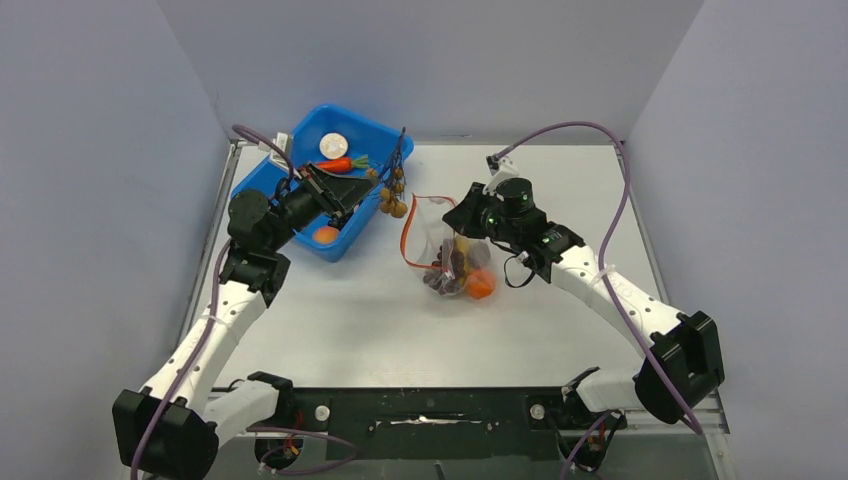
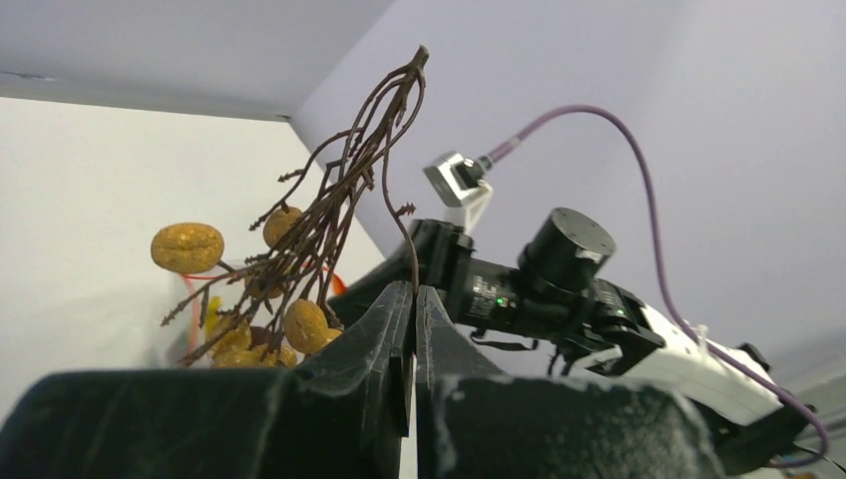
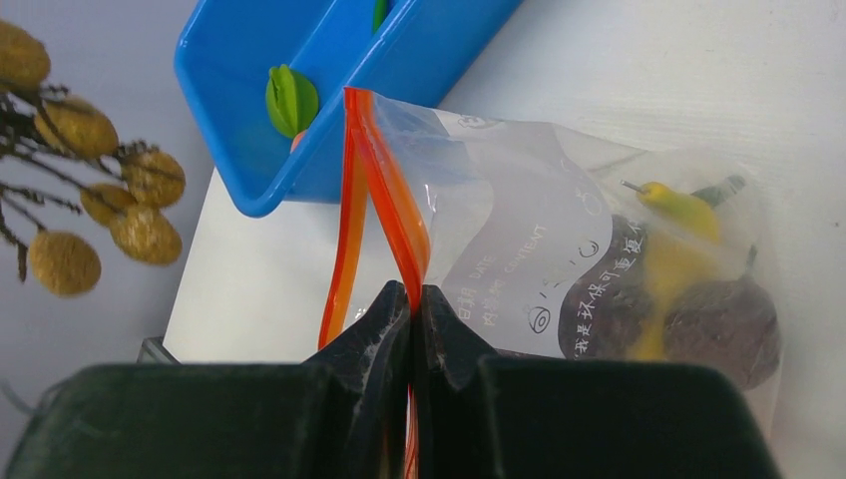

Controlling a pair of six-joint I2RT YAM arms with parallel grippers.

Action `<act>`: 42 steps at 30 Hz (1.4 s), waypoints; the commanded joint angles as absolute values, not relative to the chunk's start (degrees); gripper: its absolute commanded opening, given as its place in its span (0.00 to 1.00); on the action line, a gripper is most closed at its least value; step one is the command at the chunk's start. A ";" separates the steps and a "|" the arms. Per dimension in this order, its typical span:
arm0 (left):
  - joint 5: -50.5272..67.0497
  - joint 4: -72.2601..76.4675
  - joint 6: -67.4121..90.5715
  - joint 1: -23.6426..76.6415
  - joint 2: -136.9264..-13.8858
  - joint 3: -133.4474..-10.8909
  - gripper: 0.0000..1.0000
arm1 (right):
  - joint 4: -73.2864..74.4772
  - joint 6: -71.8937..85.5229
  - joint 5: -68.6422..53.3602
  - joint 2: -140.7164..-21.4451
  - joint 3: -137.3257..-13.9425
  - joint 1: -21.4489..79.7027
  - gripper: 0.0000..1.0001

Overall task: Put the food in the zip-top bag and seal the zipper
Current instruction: Place the fake fruit in the zipper food storage bag.

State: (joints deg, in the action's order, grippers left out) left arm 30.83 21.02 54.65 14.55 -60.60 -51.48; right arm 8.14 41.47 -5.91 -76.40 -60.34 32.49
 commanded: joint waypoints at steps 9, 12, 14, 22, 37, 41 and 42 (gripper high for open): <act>19.31 39.63 61.86 27.21 -60.55 -42.86 0.00 | 2.97 42.67 -6.68 -76.09 -63.33 33.05 0.00; 16.32 44.33 62.52 29.95 -62.26 -39.18 0.00 | 2.99 42.67 -6.87 -76.21 -63.76 33.05 0.00; 15.17 46.58 62.50 30.71 -63.79 -36.60 0.00 | 2.95 42.66 -6.79 -76.12 -63.80 33.09 0.00; 13.83 46.70 60.01 30.97 -70.13 -32.77 0.00 | 3.35 42.46 -6.83 -74.80 -63.56 33.09 0.00; 18.45 41.58 56.20 32.68 -76.52 -35.04 0.00 | 3.19 42.02 -6.29 -74.74 -64.13 32.88 0.00; 19.10 40.61 54.99 33.79 -77.42 -35.87 0.00 | 3.58 41.84 -6.91 -75.62 -65.69 32.95 0.00; 19.27 40.19 54.67 34.14 -77.80 -36.19 0.00 | 3.40 41.84 -7.05 -75.67 -65.88 32.96 0.00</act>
State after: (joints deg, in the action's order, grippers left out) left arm 17.43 39.05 57.28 32.97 -76.99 -32.47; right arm 7.79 42.30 -6.46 -76.40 -61.36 32.71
